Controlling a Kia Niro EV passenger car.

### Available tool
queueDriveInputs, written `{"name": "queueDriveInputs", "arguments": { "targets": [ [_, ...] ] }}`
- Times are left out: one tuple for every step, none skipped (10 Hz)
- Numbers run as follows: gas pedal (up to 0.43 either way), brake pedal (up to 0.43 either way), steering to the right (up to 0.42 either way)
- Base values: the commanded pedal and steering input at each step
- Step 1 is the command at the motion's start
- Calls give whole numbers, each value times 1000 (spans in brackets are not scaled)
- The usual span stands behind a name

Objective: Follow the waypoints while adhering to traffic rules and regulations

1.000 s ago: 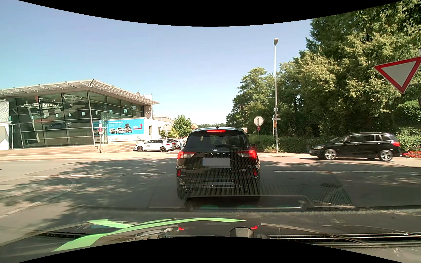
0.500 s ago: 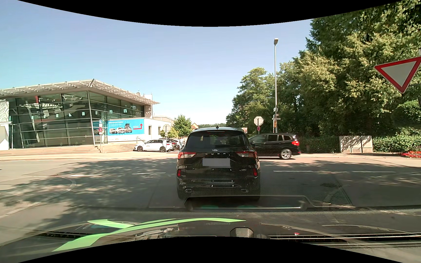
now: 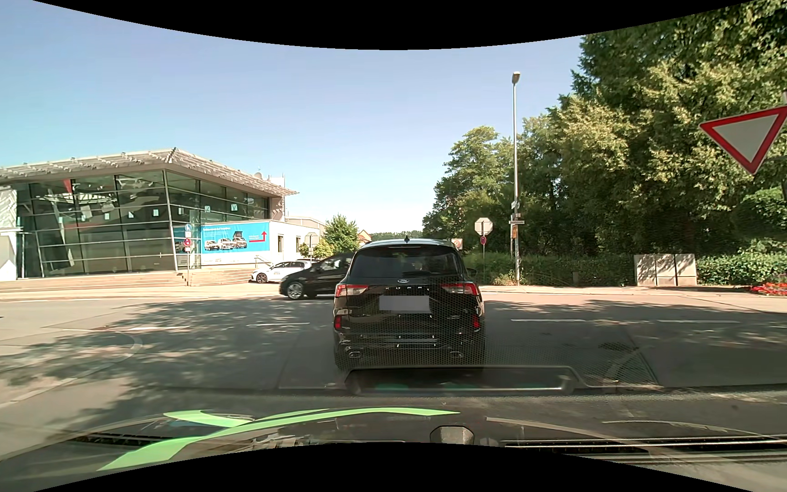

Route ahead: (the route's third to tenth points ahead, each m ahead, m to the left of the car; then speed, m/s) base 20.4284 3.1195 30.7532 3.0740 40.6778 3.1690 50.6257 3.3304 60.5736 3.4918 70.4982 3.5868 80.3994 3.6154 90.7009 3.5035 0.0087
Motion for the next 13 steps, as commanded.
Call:
{"name": "queueDriveInputs", "arguments": {
  "targets": [
    [0,30,-6],
    [0,0,-6],
    [0,0,-6],
    [0,0,-6],
    [0,0,-6],
    [0,0,-6],
    [0,0,-6],
    [0,0,-6],
    [0,0,-6],
    [0,0,-5],
    [0,0,-3],
    [0,0,2],
    [0,0,5]
  ]
}}
